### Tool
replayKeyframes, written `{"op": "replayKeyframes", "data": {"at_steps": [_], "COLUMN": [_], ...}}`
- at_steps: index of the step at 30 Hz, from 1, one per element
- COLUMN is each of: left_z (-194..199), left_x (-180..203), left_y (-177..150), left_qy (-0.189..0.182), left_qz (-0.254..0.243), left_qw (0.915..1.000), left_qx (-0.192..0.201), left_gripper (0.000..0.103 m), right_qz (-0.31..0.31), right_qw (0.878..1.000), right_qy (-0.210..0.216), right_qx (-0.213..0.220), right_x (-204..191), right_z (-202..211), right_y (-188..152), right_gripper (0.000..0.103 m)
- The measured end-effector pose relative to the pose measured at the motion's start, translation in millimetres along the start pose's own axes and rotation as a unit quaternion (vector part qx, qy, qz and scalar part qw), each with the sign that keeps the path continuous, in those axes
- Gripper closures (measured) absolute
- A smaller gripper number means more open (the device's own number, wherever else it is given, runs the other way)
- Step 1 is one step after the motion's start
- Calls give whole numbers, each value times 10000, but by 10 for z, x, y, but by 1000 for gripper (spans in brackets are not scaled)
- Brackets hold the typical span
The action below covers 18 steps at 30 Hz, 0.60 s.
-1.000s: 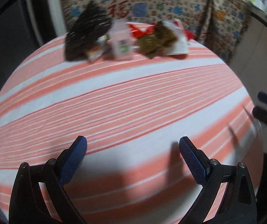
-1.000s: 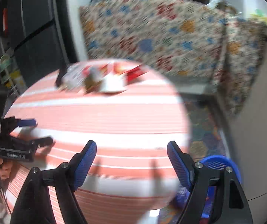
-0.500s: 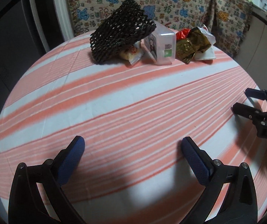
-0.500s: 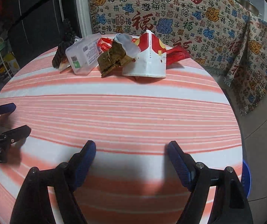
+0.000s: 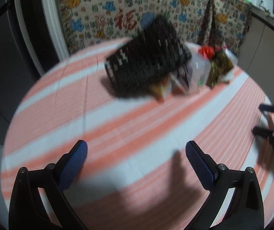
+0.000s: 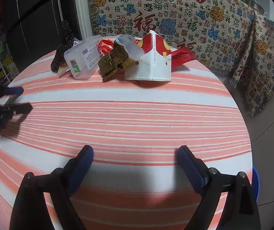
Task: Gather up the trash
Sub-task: 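Move both open tools back from the wastebasket to the table items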
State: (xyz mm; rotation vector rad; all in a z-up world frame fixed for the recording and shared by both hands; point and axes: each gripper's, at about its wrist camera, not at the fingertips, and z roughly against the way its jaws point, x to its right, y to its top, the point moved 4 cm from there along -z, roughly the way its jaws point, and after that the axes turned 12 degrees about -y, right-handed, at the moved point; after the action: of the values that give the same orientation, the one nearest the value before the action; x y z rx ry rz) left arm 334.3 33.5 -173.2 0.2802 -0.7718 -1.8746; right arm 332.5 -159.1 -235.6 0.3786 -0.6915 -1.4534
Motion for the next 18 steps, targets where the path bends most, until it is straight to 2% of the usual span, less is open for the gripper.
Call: {"op": "replayKeyframes", "data": {"at_steps": [2, 4, 6, 11, 16, 17, 18], "left_z": [45, 34, 31, -56, -411, -465, -486], "left_x": [-21, -20, -6, 9, 182, 210, 242], "left_y": [223, 465, 707, 1221, 1357, 1337, 1291], "left_qy": [-116, -439, -500, -868, -963, -1004, -1060], "left_qz": [-122, -238, -279, 134, -152, -203, -265], "left_qw": [9997, 9986, 9980, 9943, 9949, 9946, 9940], "left_qx": [151, 150, 274, 598, 269, 178, 108], "left_gripper": [1, 1, 1, 1, 2, 11, 39], "right_qz": [1, 0, 1, 2, -3, -6, -4], "right_qw": [10000, 10000, 10000, 10000, 10000, 10000, 10000], "right_qy": [1, -2, -1, -5, 1, 3, 0], "right_qx": [0, -2, 0, -1, -3, -4, -4], "right_x": [4, 3, 5, 9, 7, 8, 3], "right_z": [2, 2, 0, 1, 1, 2, 0], "right_y": [-1, -1, 1, 1, 2, 2, 4], "right_gripper": [10, 10, 10, 10, 10, 10, 10]}}
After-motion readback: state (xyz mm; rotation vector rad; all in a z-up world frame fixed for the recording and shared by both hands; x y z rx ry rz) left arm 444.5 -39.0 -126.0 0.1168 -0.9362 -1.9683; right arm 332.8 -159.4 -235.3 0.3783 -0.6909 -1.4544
